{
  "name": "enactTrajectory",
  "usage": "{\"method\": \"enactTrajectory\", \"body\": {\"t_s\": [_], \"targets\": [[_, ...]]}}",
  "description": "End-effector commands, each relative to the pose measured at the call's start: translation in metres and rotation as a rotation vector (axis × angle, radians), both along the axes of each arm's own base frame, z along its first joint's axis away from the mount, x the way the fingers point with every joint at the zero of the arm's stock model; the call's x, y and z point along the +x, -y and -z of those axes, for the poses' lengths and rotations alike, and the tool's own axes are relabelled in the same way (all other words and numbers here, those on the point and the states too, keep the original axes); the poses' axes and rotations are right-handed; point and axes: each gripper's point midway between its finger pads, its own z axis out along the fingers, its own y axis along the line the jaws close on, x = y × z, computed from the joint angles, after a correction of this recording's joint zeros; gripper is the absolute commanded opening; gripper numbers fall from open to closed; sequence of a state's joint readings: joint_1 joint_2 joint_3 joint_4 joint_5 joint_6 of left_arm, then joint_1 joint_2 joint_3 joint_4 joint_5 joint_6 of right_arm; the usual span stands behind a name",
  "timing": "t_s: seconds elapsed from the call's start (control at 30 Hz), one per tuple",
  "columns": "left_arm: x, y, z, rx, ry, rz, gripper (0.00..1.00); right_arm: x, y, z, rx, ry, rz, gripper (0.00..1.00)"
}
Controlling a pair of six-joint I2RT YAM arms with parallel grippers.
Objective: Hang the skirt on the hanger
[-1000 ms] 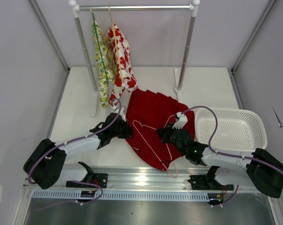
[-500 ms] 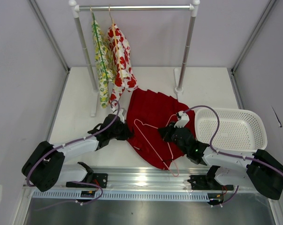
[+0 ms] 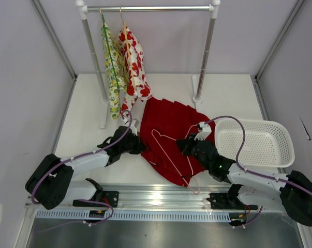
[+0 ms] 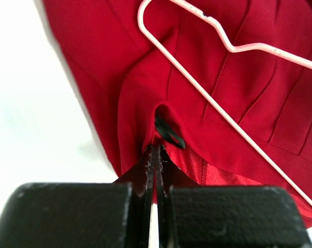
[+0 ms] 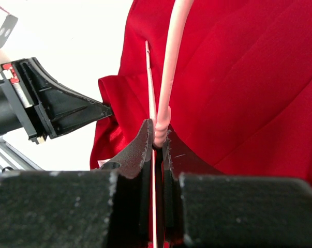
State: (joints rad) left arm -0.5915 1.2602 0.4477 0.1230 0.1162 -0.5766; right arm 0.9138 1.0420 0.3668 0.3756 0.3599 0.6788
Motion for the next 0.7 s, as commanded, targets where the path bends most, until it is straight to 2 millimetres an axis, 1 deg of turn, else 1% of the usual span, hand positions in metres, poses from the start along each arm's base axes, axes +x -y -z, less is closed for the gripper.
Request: {"method": "enactTrajectory", "body": {"t_s": [0.0, 0.07, 0.1, 0.17, 0.2, 0.33, 0.4, 0.43, 0.5, 0.53, 0.57, 0.63, 0.67], "targets": [[0.012, 0.013, -0.017, -0.07, 0.054, 0.027, 0.01, 0.005, 0.008, -0.011, -0.032, 0.041, 0.024, 0.0], [0.011, 0.017, -0.024, -0.083, 0.073, 0.051, 0.05, 0.007, 0.007, -0.014, -0.04, 0.046, 0.023, 0.0], [0.012, 0.018, -0.029, -0.084, 0.096, 0.056, 0.11, 0.007, 0.006, -0.015, -0.042, 0.048, 0.021, 0.0], [0.011, 0.018, -0.031, -0.072, 0.11, 0.066, 0.13, 0.008, 0.005, -0.013, -0.046, 0.044, 0.018, 0.0], [0.011, 0.019, -0.033, -0.072, 0.116, 0.069, 0.16, 0.008, 0.004, -0.013, -0.046, 0.044, 0.018, 0.0], [0.007, 0.022, -0.033, -0.038, 0.117, 0.097, 0.18, 0.01, 0.001, -0.01, -0.051, 0.037, 0.017, 0.0], [0.007, 0.021, -0.029, 0.006, 0.117, 0.098, 0.18, 0.011, 0.0, -0.009, -0.056, 0.033, 0.016, 0.0], [0.003, 0.023, -0.026, 0.025, 0.111, 0.112, 0.19, 0.013, -0.001, -0.011, -0.054, 0.033, 0.017, 0.0], [0.006, 0.022, -0.024, 0.073, 0.115, 0.1, 0.2, 0.015, -0.003, -0.01, -0.058, 0.027, 0.01, 0.0], [0.004, 0.024, -0.022, 0.086, 0.114, 0.108, 0.2, 0.016, -0.004, -0.012, -0.053, 0.031, 0.012, 0.0], [0.007, 0.026, -0.025, 0.093, 0.123, 0.105, 0.2, 0.017, -0.005, -0.013, -0.052, 0.032, 0.012, 0.0], [0.007, 0.023, -0.022, 0.129, 0.132, 0.087, 0.21, 0.018, -0.006, -0.017, -0.048, 0.037, 0.01, 0.0], [0.009, 0.025, -0.025, 0.134, 0.137, 0.085, 0.22, 0.018, -0.006, -0.016, -0.051, 0.034, 0.01, 0.0]]}}
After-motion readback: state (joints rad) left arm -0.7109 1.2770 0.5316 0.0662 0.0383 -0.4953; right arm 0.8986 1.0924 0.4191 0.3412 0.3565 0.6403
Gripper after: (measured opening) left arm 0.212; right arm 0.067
